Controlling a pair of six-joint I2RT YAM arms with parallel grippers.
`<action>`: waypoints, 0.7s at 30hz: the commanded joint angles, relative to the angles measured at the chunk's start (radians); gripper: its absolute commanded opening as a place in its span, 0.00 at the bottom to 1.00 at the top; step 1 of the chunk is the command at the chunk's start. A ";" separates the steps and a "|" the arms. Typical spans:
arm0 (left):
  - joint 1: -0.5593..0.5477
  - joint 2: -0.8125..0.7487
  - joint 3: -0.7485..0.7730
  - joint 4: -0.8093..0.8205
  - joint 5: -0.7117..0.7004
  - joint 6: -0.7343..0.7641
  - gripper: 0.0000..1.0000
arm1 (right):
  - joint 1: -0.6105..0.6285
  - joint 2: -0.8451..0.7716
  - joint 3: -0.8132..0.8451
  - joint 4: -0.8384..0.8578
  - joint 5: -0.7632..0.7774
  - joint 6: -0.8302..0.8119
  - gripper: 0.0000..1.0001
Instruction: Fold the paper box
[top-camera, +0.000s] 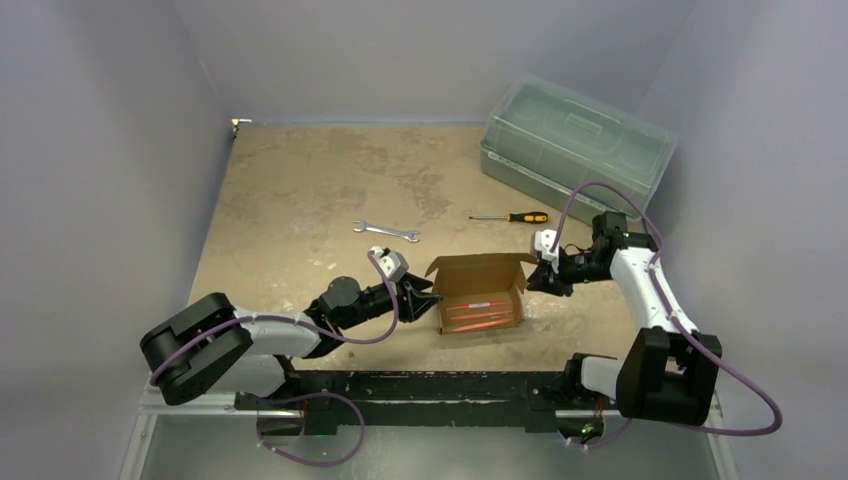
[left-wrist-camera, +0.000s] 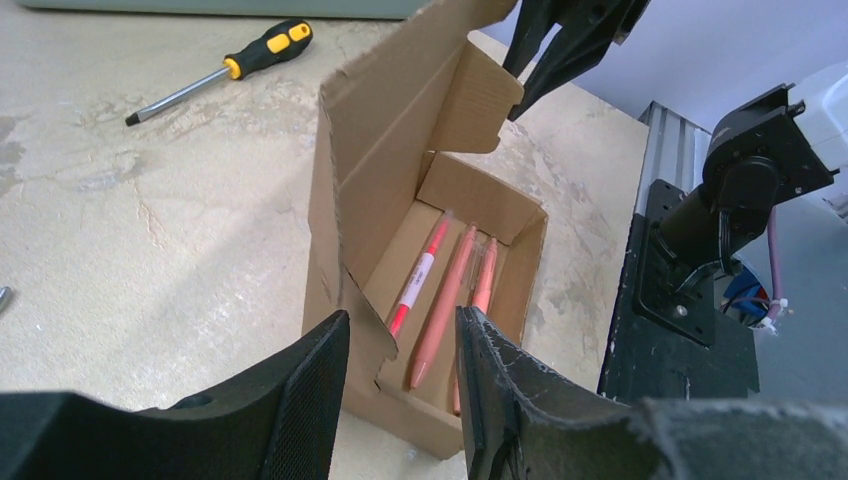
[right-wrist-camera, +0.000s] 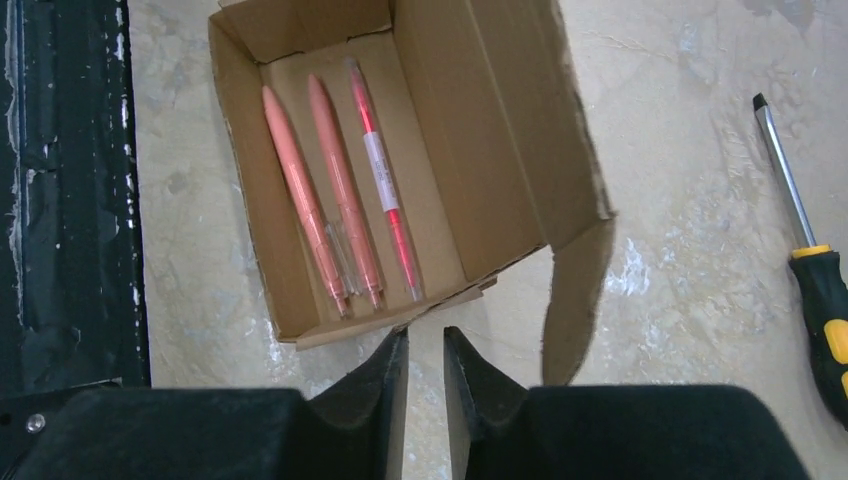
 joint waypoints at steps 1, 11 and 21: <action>-0.006 0.007 -0.016 0.080 -0.001 -0.031 0.42 | -0.003 -0.023 -0.018 0.019 -0.078 -0.074 0.25; -0.006 -0.024 -0.036 0.048 -0.011 -0.041 0.43 | -0.003 -0.008 -0.027 0.058 -0.053 -0.057 0.31; -0.006 -0.061 -0.021 -0.011 -0.046 -0.100 0.42 | -0.026 -0.078 0.039 -0.163 0.048 -0.213 0.42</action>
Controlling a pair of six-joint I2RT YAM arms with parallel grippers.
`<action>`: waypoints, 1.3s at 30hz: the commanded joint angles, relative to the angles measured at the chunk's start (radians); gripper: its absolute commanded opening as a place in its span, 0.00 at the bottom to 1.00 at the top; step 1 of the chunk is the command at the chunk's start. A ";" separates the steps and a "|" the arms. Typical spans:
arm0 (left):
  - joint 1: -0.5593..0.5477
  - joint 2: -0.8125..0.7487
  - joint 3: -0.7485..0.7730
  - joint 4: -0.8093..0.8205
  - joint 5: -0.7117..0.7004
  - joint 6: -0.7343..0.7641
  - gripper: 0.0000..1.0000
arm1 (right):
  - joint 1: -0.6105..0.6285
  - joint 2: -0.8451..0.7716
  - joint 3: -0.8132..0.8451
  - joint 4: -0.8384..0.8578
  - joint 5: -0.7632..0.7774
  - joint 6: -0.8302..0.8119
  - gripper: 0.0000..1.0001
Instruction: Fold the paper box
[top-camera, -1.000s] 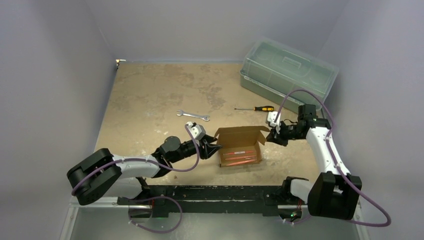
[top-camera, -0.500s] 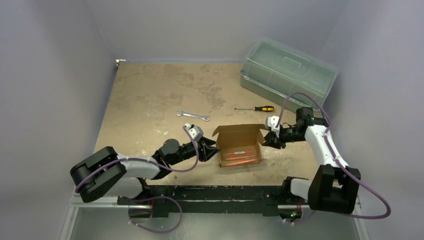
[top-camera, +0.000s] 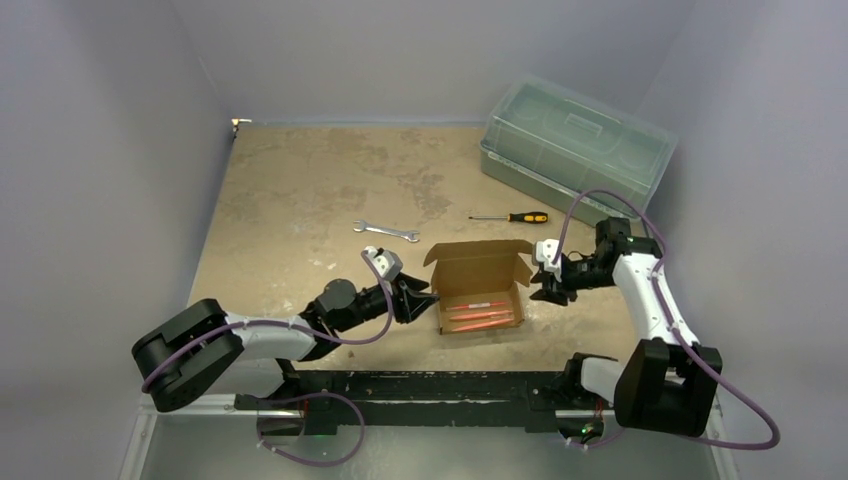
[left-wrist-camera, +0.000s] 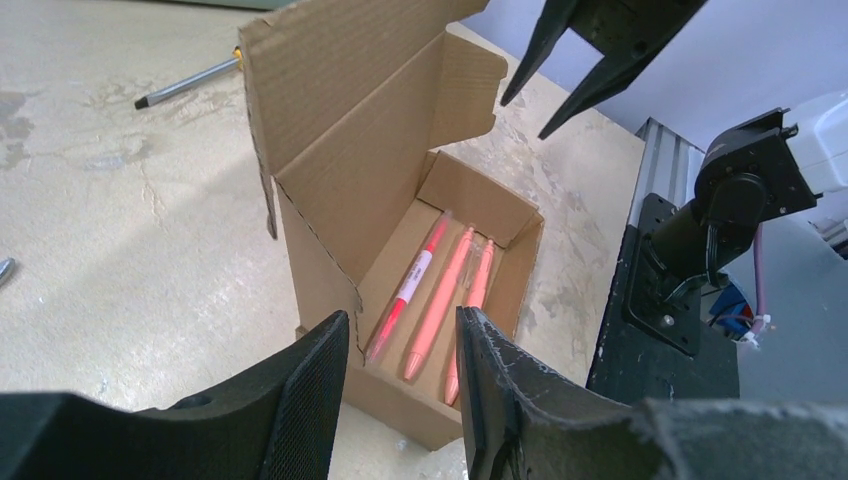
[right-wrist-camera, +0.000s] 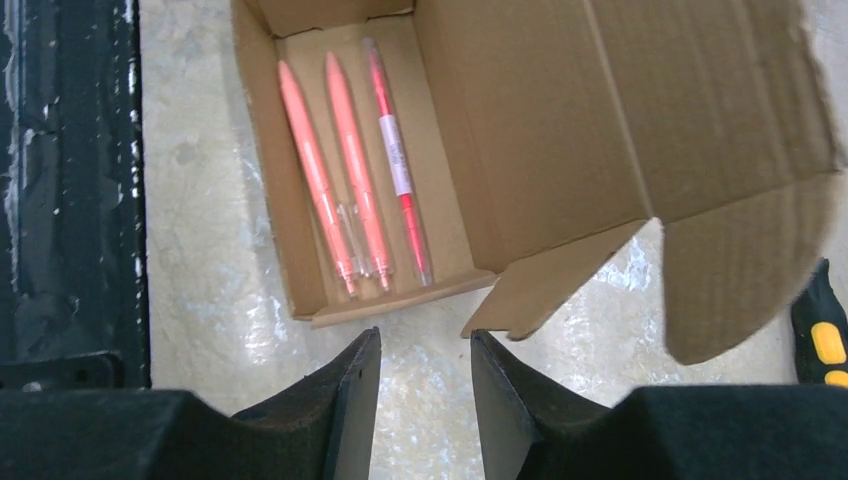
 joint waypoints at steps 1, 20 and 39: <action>-0.008 -0.012 0.007 0.002 -0.028 -0.066 0.42 | -0.002 -0.040 0.076 -0.145 0.065 -0.102 0.43; -0.084 0.084 0.065 -0.066 -0.200 -0.024 0.38 | 0.357 0.128 0.617 0.110 0.074 0.533 0.99; -0.165 0.115 0.092 -0.067 -0.360 0.022 0.37 | 0.518 0.463 0.723 -0.018 0.159 0.542 0.59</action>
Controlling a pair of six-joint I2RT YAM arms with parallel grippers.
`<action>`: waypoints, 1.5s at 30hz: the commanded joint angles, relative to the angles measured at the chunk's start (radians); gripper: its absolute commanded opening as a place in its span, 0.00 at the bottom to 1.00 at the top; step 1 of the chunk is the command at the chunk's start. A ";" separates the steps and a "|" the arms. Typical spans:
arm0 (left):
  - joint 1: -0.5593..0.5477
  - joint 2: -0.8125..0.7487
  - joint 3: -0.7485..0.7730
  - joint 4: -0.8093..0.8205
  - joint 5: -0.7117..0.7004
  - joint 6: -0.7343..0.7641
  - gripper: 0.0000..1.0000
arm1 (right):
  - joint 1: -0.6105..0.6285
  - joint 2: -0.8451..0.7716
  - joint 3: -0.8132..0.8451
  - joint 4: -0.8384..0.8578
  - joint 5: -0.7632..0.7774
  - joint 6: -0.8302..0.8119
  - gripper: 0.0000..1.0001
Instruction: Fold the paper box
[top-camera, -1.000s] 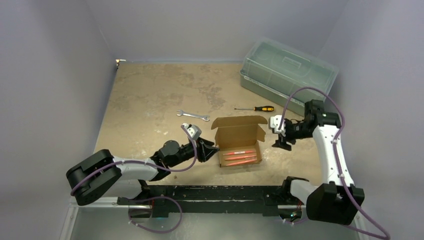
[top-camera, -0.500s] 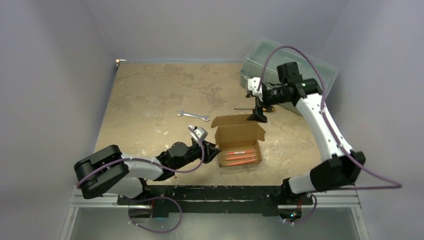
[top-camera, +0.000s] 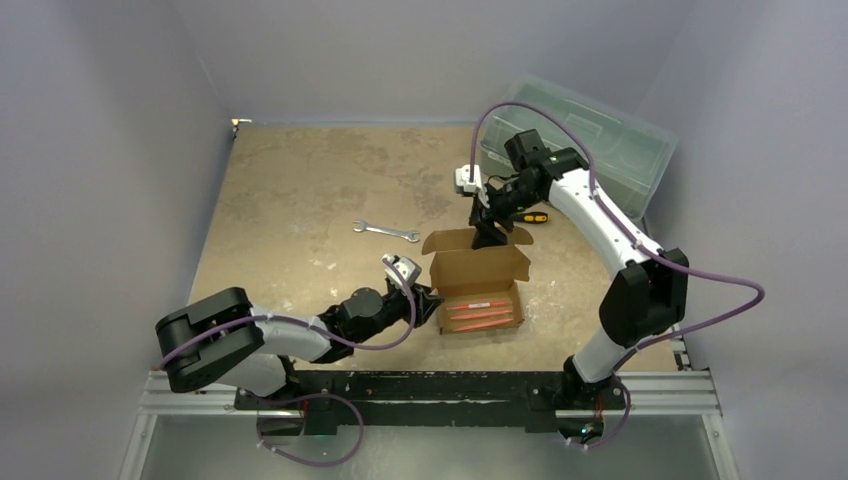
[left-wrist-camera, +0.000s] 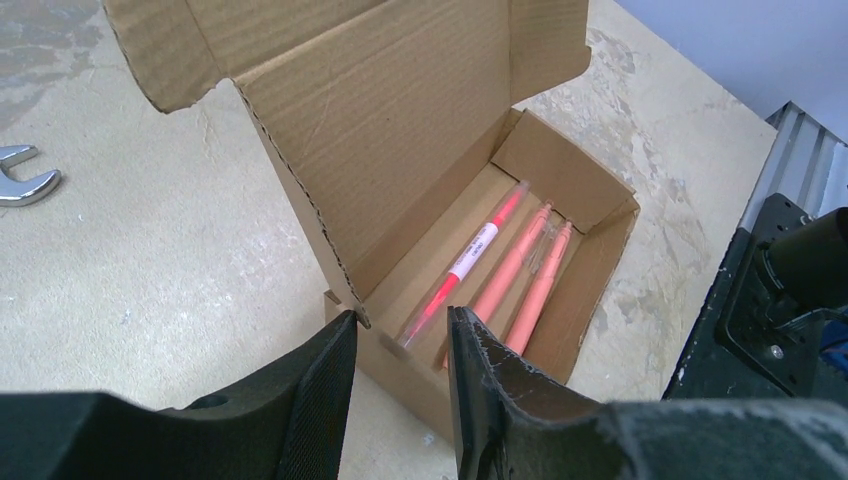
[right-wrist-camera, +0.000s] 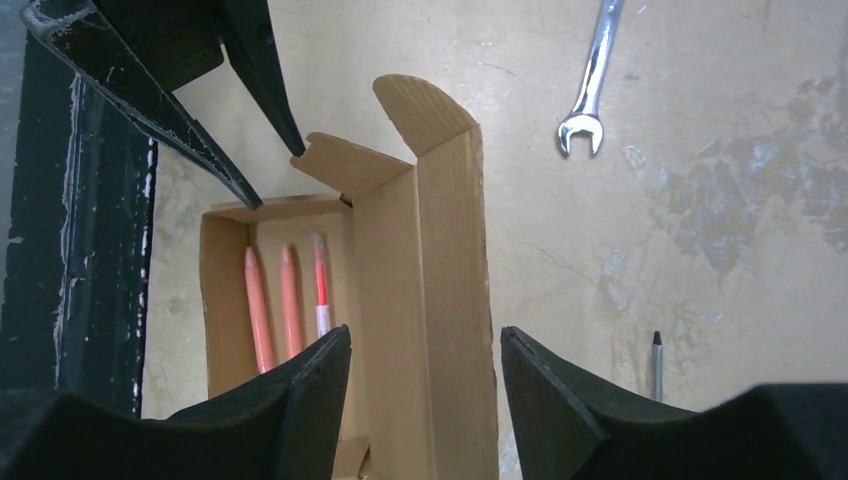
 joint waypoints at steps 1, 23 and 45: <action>-0.012 -0.013 0.028 0.020 -0.030 0.024 0.37 | 0.012 0.000 -0.012 -0.001 0.025 0.027 0.57; -0.022 -0.181 -0.051 0.041 -0.040 -0.049 0.46 | 0.018 -0.077 -0.081 -0.025 -0.013 -0.035 0.00; -0.020 -0.308 -0.222 0.204 -0.119 0.324 0.65 | 0.019 -0.174 -0.135 -0.140 -0.127 -0.209 0.00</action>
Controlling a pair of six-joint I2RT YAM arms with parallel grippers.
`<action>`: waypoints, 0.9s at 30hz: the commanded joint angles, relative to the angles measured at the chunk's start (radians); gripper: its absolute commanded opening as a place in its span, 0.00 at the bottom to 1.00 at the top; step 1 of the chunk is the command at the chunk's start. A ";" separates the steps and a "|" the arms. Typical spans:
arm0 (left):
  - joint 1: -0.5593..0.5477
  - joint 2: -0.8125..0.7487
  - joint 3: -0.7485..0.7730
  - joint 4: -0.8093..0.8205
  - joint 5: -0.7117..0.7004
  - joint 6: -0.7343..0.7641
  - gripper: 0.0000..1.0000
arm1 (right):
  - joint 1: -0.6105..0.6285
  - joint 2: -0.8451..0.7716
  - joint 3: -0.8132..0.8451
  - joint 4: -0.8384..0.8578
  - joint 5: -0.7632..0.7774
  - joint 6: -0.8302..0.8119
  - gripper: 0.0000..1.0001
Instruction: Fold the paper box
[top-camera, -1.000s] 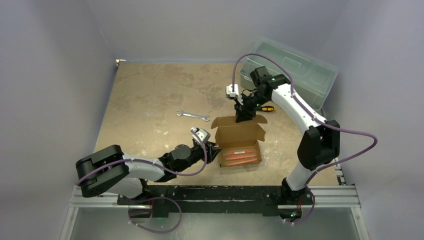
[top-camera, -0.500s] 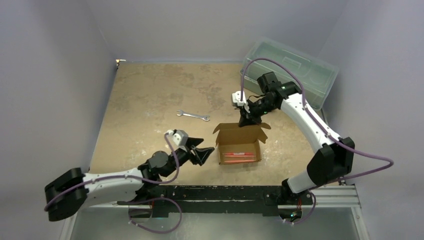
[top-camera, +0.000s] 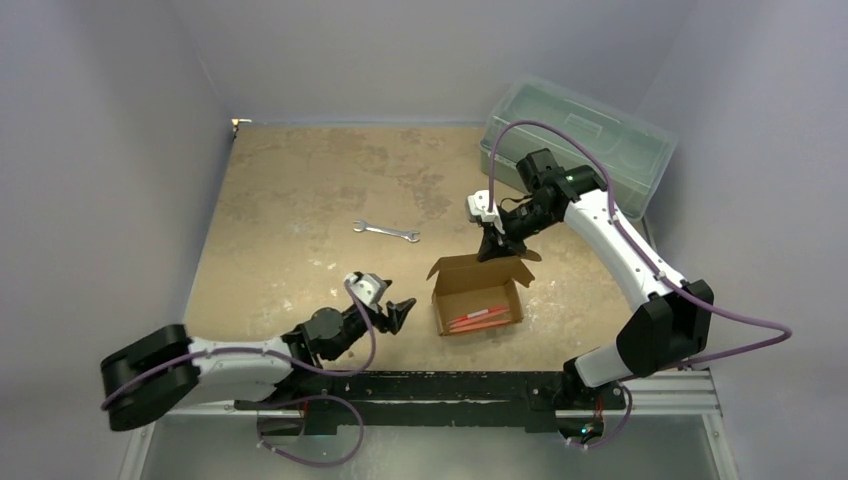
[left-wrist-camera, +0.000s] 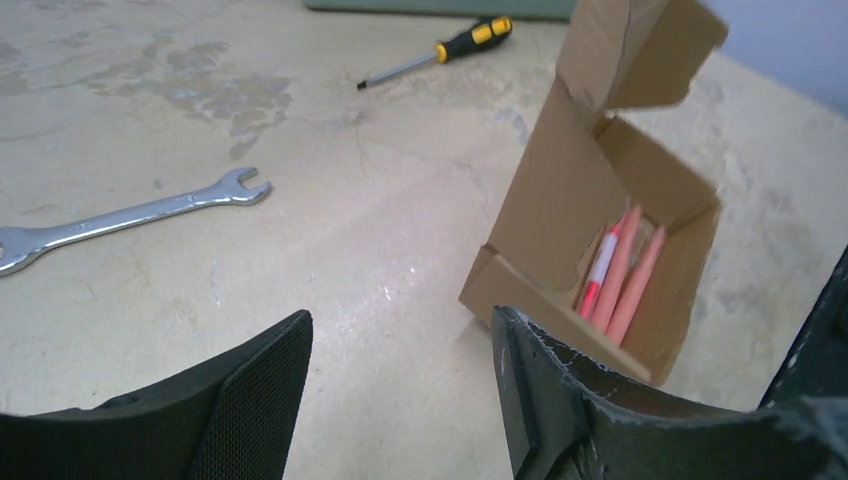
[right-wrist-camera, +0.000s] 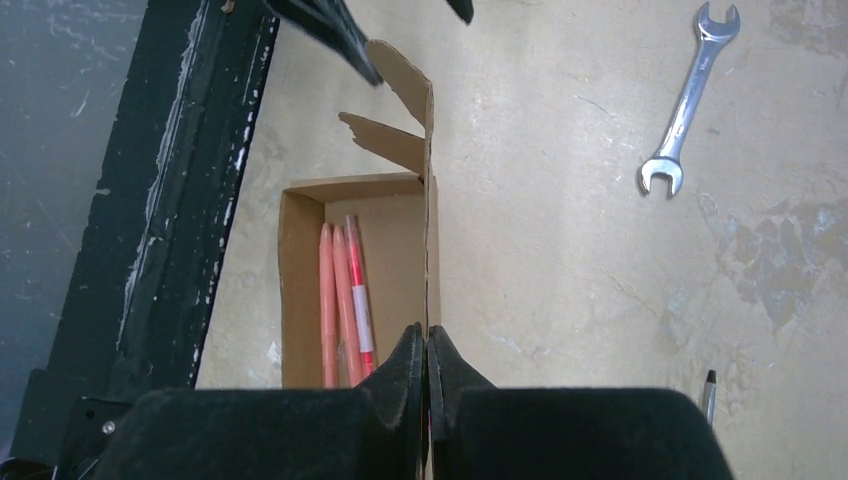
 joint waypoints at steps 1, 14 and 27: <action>-0.001 0.251 0.008 0.395 0.107 0.179 0.65 | 0.006 -0.007 -0.002 -0.027 -0.056 -0.035 0.00; 0.051 0.496 0.044 0.667 0.218 0.196 0.56 | 0.010 -0.003 -0.019 -0.033 -0.067 -0.067 0.00; 0.130 0.711 0.087 0.878 0.495 0.140 0.56 | 0.018 -0.012 -0.032 -0.041 -0.078 -0.086 0.00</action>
